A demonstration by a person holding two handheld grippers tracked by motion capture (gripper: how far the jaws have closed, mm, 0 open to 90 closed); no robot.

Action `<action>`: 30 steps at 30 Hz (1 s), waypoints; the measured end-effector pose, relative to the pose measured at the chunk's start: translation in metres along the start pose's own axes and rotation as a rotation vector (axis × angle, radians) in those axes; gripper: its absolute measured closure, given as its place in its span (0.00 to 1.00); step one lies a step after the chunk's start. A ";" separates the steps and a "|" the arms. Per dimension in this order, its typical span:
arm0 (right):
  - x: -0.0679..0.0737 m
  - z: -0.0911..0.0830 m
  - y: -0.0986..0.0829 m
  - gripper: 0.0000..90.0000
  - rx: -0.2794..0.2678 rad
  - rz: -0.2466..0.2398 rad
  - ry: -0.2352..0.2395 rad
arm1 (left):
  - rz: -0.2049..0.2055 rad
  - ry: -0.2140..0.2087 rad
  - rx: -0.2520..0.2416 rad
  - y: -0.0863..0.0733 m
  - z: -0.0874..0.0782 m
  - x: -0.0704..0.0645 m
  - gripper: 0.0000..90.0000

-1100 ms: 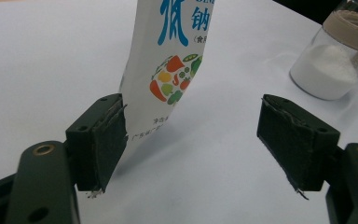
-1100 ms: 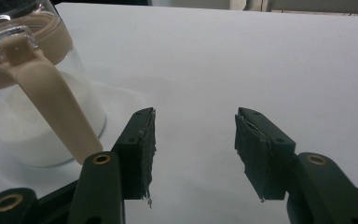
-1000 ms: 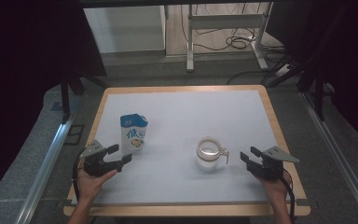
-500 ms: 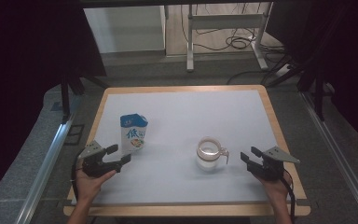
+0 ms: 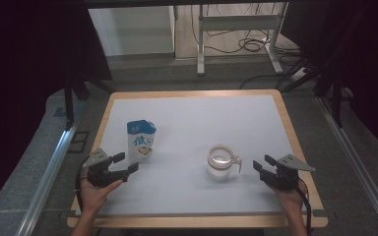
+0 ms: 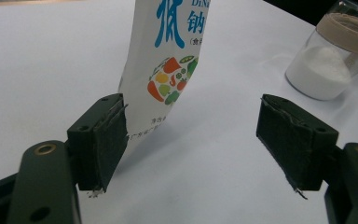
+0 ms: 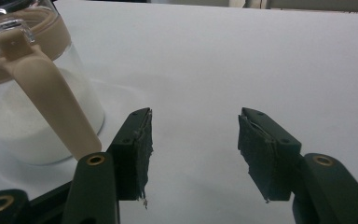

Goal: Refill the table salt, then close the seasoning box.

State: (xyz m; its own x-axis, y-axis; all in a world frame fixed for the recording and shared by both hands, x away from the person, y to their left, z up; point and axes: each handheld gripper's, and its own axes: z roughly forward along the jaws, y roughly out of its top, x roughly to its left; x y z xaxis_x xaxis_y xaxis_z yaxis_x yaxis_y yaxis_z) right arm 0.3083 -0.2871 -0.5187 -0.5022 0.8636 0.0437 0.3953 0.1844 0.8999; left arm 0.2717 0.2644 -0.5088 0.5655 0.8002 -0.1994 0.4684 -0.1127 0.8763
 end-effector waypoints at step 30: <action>-0.001 -0.004 0.000 0.50 -0.001 0.001 0.000 | 0.006 -0.001 -0.004 -0.001 -0.001 -0.002 0.28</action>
State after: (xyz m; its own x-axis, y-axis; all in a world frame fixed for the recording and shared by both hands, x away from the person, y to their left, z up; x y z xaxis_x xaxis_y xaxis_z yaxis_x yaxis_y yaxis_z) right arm 0.3060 -0.2897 -0.5172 -0.5018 0.8638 0.0441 0.3949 0.1835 0.9002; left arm 0.2695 0.2635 -0.5089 0.5688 0.7990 -0.1950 0.4627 -0.1149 0.8791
